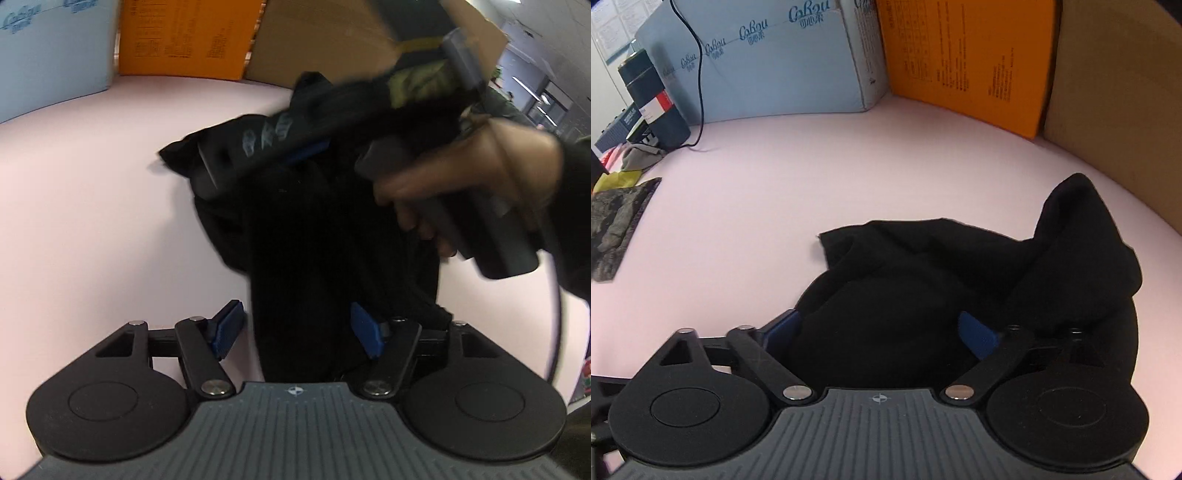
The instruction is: Fold clothes
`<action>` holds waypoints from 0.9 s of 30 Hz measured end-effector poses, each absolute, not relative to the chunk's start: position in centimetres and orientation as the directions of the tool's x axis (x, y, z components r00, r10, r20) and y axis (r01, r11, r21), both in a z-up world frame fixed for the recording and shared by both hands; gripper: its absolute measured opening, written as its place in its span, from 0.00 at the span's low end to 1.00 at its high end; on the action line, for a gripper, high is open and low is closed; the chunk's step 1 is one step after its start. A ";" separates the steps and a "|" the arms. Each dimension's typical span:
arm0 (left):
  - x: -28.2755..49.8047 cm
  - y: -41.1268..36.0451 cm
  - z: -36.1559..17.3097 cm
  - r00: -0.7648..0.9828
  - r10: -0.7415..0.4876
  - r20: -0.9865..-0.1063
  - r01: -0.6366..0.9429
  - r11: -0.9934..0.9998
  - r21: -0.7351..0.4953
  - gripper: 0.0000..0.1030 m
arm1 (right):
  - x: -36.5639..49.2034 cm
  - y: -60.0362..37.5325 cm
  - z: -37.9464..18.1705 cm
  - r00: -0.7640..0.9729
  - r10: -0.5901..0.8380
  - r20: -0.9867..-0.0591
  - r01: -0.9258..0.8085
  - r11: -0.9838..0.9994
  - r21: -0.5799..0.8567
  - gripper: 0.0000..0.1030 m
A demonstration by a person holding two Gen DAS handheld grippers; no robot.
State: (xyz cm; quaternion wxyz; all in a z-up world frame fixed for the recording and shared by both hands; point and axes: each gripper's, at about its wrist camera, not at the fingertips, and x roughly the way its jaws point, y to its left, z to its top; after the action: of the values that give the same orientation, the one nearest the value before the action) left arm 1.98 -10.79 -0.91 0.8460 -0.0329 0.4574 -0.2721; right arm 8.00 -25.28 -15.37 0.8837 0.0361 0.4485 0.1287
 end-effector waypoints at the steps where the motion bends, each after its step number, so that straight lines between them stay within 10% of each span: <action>1: 1.9 -10.6 -0.9 0.437 -0.492 -0.753 0.425 0.851 -0.310 0.60 | 8.1 -25.5 -15.2 0.557 0.297 -0.776 -0.209 0.954 0.215 0.33; 4: 2.3 -9.7 -0.7 0.459 -0.515 -0.724 0.396 0.848 -0.352 0.04 | 9.0 -27.3 -13.8 0.557 0.414 -0.721 -0.184 0.907 0.379 0.13; 9: 3.7 -5.2 4.2 0.650 -0.485 -0.585 0.306 0.872 -0.383 0.02 | 9.3 -32.4 -4.7 0.740 0.592 -0.319 -0.245 0.679 0.693 0.05; 14: 3.1 -2.3 11.2 0.774 -0.495 -0.396 0.362 0.858 -0.365 0.02 | 6.1 -35.4 4.8 0.825 0.564 -0.018 -0.417 0.631 0.654 0.06; 16: 2.4 -2.1 12.7 0.776 -0.524 -0.350 0.405 0.840 -0.361 0.02 | 5.7 -35.4 5.3 0.830 0.551 -0.089 -0.400 0.699 0.593 0.30; 17: 1.9 -2.0 12.8 0.768 -0.539 -0.346 0.419 0.831 -0.366 0.02 | 5.9 -35.0 4.7 0.817 0.551 -0.167 -0.379 0.733 0.564 0.69; 18: 1.6 -1.8 12.6 0.758 -0.552 -0.348 0.428 0.823 -0.374 0.02 | 6.3 -34.4 3.6 0.797 0.550 -0.250 -0.354 0.761 0.544 0.86; 27: -2.8 -3.1 7.7 0.507 -0.712 -0.486 0.570 0.699 -0.432 0.02 | 8.4 -27.8 -9.6 0.631 0.265 -0.729 -0.100 0.960 0.262 0.86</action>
State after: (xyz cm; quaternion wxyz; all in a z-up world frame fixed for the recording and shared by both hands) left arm -2.83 -3.12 7.75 0.8611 -0.1086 0.3289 -0.3722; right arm 8.44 -27.82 -9.60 0.8977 0.0988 0.4172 0.1018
